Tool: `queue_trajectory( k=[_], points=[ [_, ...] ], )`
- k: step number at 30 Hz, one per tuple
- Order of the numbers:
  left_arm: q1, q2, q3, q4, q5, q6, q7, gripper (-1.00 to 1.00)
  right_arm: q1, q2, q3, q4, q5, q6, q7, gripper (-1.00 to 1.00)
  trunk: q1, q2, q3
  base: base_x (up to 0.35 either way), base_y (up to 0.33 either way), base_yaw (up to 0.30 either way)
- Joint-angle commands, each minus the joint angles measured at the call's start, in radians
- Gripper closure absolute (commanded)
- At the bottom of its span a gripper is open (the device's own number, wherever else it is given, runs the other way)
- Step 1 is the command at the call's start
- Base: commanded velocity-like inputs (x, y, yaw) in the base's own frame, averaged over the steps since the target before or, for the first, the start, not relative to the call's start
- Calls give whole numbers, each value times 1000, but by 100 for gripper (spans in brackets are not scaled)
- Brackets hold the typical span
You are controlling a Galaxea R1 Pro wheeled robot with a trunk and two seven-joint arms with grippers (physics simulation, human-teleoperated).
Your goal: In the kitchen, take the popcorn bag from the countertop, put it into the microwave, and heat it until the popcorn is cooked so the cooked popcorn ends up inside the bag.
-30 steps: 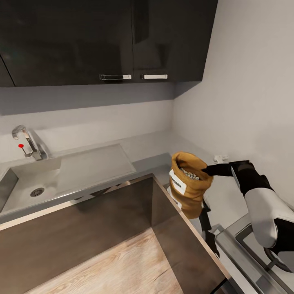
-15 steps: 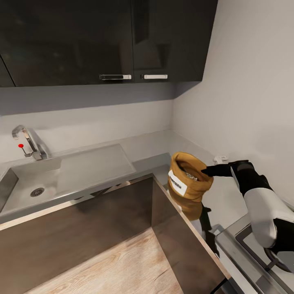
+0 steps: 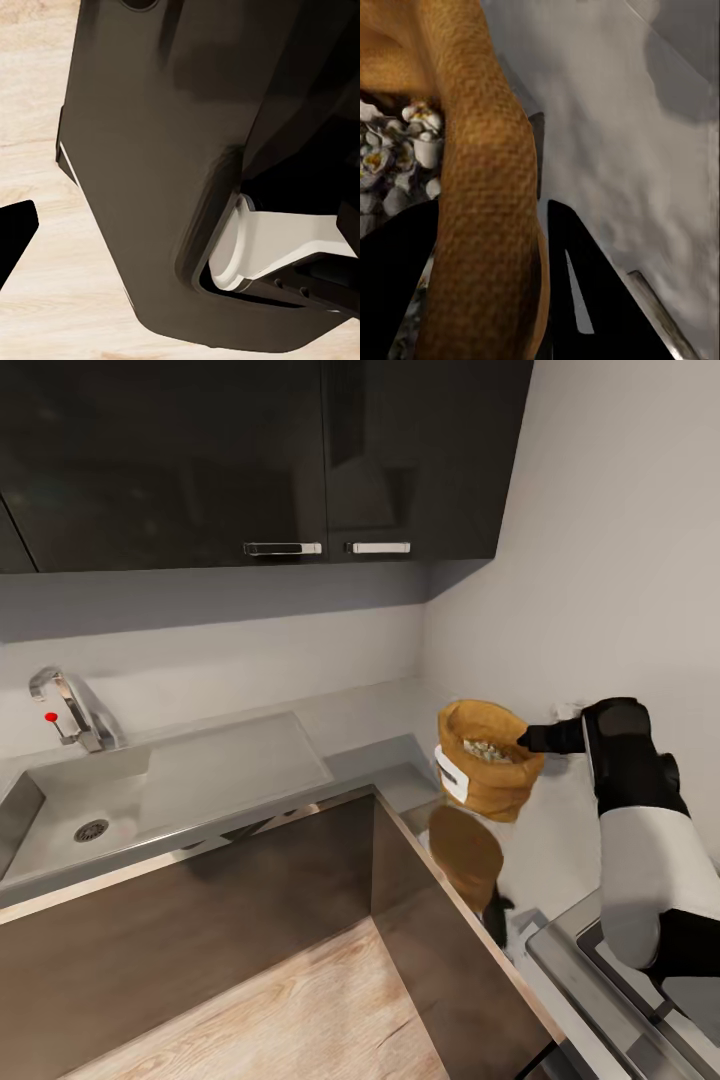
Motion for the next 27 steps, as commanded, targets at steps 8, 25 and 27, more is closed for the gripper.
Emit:
queue_trajectory(
  k=[8, 25, 27],
  points=[
    [0, -4, 11, 1, 5, -1, 0, -100, -1, -7, 66, -110, 13, 2, 3, 100, 0, -1, -1, -65, 40, 0],
    [0, -5, 5, 1, -4, 1, -1, -100, -1, -1, 63, -110, 14, 2, 5, 100, 0, -1, -1, -225, 242, 0],
    [0, -5, 5, 1, -4, 1, -2, -100, -1, -1, 63, -110, 13, 2, 5, 100, 0, -1, -1, -178, 286, 0]
  ],
)
